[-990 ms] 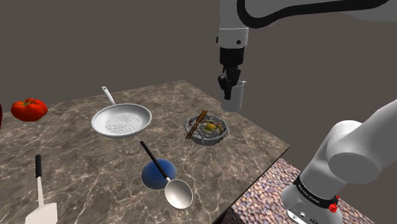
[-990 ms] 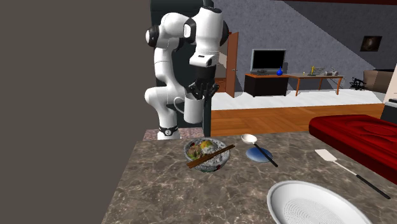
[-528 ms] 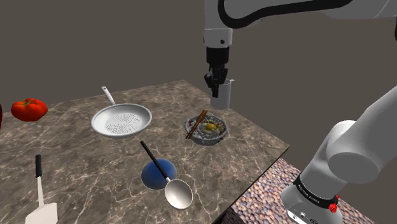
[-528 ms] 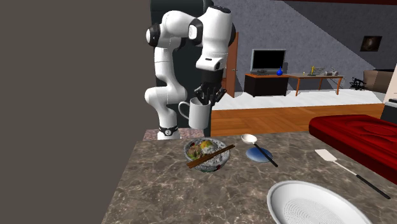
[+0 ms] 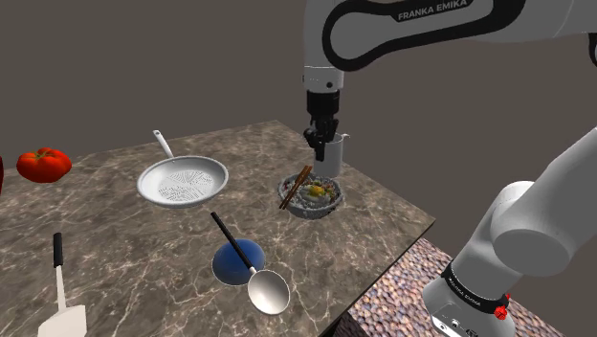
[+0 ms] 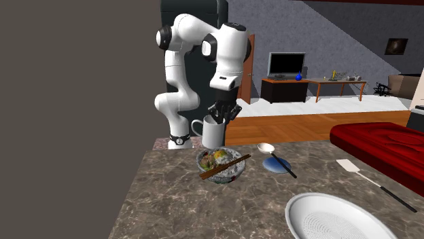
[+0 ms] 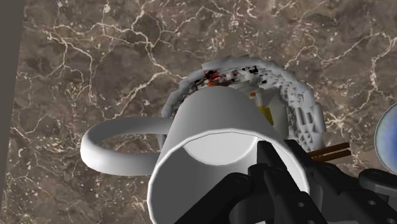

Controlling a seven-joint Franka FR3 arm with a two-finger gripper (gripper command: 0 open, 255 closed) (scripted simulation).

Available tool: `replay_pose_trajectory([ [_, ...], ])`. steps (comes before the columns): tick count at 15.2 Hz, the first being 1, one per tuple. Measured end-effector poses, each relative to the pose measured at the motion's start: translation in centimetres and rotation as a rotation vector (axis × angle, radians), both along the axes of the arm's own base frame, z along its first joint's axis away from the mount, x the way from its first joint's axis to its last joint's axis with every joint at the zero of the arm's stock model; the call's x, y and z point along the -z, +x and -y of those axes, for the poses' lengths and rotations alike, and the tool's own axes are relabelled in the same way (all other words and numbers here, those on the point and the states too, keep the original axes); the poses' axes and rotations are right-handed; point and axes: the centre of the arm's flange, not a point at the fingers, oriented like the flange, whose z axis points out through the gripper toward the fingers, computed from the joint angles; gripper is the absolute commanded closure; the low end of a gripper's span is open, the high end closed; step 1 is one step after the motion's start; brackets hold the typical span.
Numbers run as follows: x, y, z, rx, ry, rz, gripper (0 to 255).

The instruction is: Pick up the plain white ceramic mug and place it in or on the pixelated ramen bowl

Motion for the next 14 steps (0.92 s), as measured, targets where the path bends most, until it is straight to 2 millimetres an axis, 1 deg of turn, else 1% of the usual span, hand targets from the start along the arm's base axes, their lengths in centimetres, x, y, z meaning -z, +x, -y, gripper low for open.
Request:
replay_pose_trajectory([
  [6, 3.1, -0.1, 0.1, 0.000, 0.000, 0.000, 255],
  [8, 3.5, -0.1, 0.1, 0.000, 0.000, 0.000, 255],
  [12, 3.6, 0.0, 0.0, 0.000, 0.000, 0.000, 255],
  [13, 3.6, 0.0, 0.0, 0.000, 0.000, 0.000, 0],
  [14, 3.6, 0.0, 0.0, 0.000, 0.000, 0.001, 0],
])
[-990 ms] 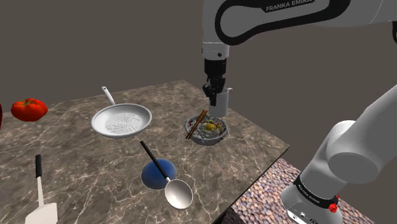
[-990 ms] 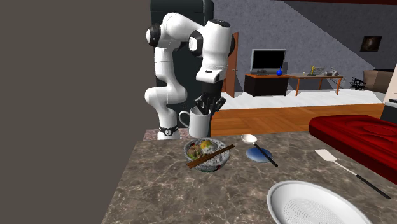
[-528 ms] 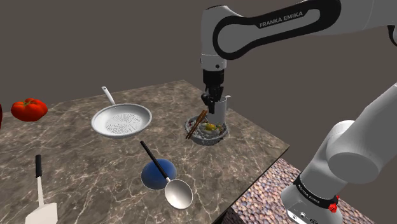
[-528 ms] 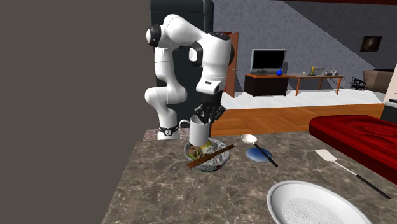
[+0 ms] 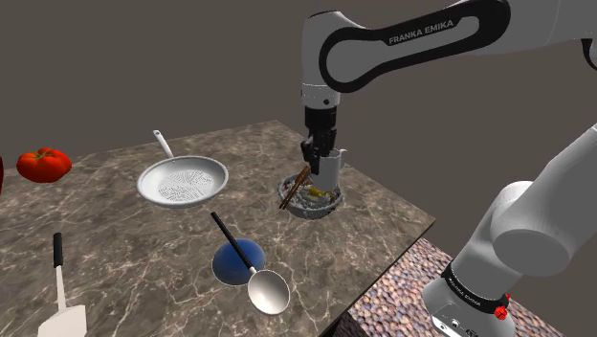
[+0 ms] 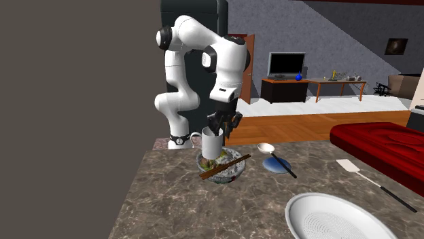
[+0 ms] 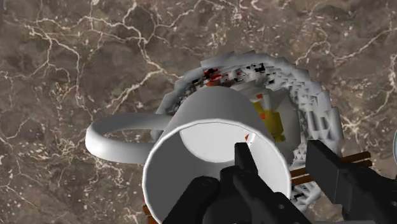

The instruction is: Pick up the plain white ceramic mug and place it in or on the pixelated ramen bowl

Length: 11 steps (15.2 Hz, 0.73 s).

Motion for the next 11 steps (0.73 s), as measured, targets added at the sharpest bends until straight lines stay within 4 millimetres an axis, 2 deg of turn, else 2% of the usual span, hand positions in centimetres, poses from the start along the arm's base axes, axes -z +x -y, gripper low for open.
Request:
replay_pose_trajectory([
  [5, 0.0, 0.0, 0.0, 0.000, 0.000, 0.000, 0],
  [9, -3.8, 0.3, -0.1, 0.000, 0.001, 0.001, 0],
  [11, -4.6, 0.6, -0.2, 0.000, 0.000, 0.001, 0],
])
